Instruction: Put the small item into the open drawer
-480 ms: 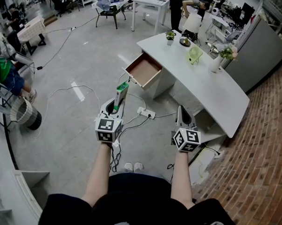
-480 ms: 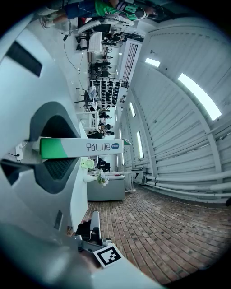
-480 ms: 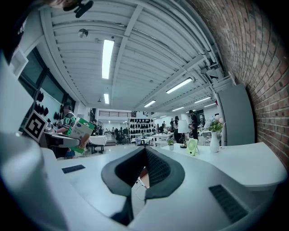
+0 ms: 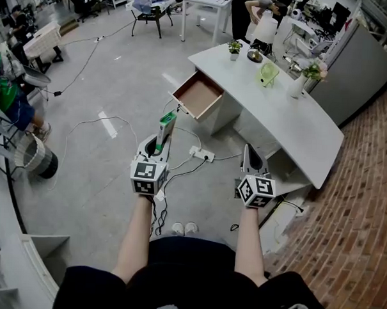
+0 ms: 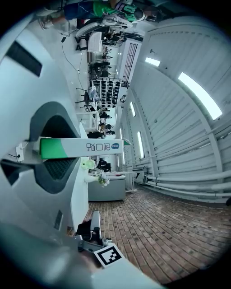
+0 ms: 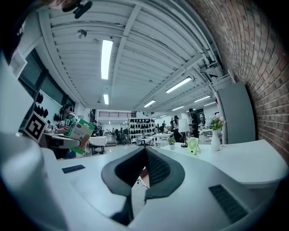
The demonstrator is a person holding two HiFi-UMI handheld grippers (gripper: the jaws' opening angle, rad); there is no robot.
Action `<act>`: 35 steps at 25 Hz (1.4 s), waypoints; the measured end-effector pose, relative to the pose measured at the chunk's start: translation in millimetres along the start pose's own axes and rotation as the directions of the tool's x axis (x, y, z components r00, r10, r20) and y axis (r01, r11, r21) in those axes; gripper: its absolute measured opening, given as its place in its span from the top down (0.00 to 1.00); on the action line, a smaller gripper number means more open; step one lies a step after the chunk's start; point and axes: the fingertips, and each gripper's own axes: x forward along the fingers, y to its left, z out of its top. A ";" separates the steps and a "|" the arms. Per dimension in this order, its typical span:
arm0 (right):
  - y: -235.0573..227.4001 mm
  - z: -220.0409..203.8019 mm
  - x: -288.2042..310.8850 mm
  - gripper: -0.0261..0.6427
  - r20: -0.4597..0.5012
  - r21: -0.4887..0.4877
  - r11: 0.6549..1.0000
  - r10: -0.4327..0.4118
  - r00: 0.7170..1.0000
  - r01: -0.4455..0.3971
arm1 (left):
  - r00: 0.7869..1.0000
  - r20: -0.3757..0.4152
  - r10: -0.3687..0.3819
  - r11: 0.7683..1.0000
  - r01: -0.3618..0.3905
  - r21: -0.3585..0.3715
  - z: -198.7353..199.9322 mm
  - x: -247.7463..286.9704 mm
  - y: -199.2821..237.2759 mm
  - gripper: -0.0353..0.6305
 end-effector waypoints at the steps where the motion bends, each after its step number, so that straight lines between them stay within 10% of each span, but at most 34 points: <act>1: 0.8 -0.4 1.0 0.96 0.001 0.005 1.000 0.004 1.000 -0.004 | 1.000 0.000 0.003 1.000 -0.003 0.004 -0.9 0.6 1.8 0.82; 35: 10.4 -12.4 122.7 0.96 -0.001 0.039 0.999 -0.008 1.000 0.008 | 1.000 -0.025 0.012 1.000 -0.011 0.023 -24.9 88.5 101.1 0.82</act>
